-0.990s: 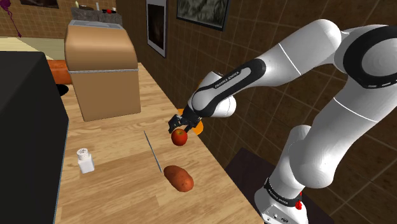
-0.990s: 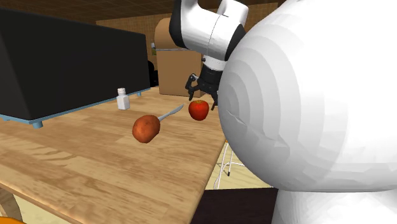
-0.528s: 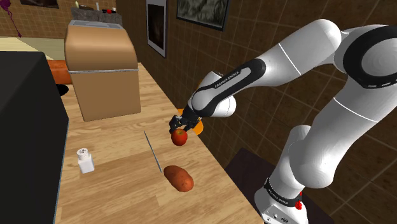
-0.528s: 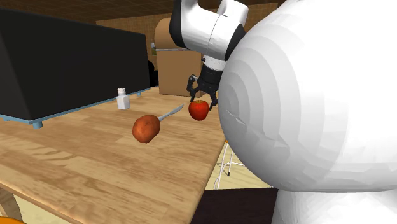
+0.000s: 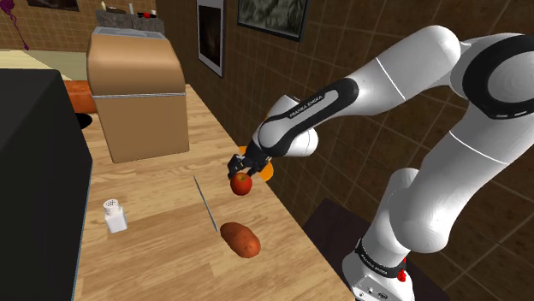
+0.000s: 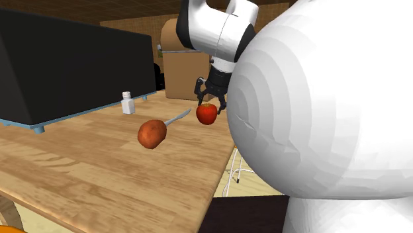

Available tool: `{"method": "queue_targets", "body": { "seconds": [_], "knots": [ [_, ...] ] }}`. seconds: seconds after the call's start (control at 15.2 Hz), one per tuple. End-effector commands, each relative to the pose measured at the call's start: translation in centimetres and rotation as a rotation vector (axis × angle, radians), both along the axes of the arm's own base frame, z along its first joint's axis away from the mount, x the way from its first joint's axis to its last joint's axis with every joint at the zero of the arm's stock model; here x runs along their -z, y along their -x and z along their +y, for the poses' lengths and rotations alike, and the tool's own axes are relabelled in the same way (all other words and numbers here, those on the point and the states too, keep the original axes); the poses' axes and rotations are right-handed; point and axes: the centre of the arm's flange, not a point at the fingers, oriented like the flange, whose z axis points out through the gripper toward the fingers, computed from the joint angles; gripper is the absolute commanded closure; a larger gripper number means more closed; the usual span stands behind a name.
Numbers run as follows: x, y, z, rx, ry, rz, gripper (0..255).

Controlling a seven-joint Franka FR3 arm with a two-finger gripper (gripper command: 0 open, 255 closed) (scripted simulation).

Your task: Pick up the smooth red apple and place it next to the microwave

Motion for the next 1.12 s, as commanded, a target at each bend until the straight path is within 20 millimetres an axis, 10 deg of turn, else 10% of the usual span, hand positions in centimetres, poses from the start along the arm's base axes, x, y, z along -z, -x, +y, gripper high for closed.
{"method": "queue_targets", "body": {
  "seconds": [0.0,1.06],
  "knots": [
    [-0.8,0.0,0.0,0.000,0.000,0.001,255],
    [-9.2,0.0,0.0,0.000,0.000,0.001,255]
  ]
}}
